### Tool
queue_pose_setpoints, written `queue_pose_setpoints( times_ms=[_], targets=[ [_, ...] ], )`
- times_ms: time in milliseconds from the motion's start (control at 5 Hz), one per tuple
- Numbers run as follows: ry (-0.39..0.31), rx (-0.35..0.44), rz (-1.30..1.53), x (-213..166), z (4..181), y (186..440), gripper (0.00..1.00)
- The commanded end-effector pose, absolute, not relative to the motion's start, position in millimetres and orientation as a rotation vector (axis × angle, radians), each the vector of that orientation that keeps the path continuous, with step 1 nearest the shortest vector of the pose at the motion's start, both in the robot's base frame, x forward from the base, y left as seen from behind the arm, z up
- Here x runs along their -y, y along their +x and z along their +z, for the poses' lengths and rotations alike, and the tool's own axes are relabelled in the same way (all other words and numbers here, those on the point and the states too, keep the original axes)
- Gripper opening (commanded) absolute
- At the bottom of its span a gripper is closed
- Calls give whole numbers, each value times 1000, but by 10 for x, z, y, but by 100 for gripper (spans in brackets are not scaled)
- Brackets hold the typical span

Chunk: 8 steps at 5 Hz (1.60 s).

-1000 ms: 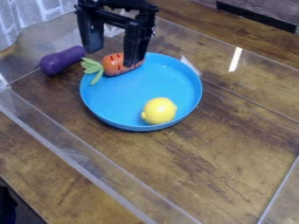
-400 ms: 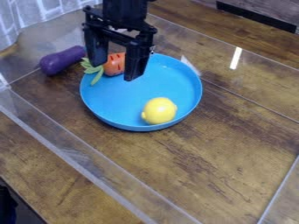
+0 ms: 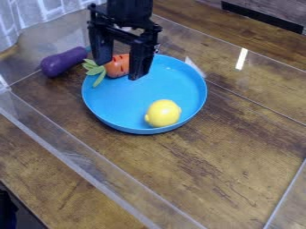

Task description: Remove the carrot from the blue tray and put it on the table

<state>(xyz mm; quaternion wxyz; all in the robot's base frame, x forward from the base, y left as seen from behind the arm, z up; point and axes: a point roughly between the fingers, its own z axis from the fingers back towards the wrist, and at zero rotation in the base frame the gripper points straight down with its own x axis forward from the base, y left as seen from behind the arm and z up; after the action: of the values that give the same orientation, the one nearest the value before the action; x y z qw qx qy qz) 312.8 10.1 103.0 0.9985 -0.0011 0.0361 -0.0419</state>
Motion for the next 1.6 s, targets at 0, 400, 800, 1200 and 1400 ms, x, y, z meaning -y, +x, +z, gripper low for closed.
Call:
queue_pose_setpoints(
  times_ms=[0, 400, 800, 1200, 1400],
  targets=[
    [8, -11, -80, -189, 1152, 3240, 100],
    [15, -5, -95, -258, 1093, 3310, 100],
    [21, -2, -114, -327, 1018, 3375, 100],
    [27, 7, -140, -392, 967, 3436, 100],
    [30, 12, -153, -421, 945, 3460, 100]
  ],
)
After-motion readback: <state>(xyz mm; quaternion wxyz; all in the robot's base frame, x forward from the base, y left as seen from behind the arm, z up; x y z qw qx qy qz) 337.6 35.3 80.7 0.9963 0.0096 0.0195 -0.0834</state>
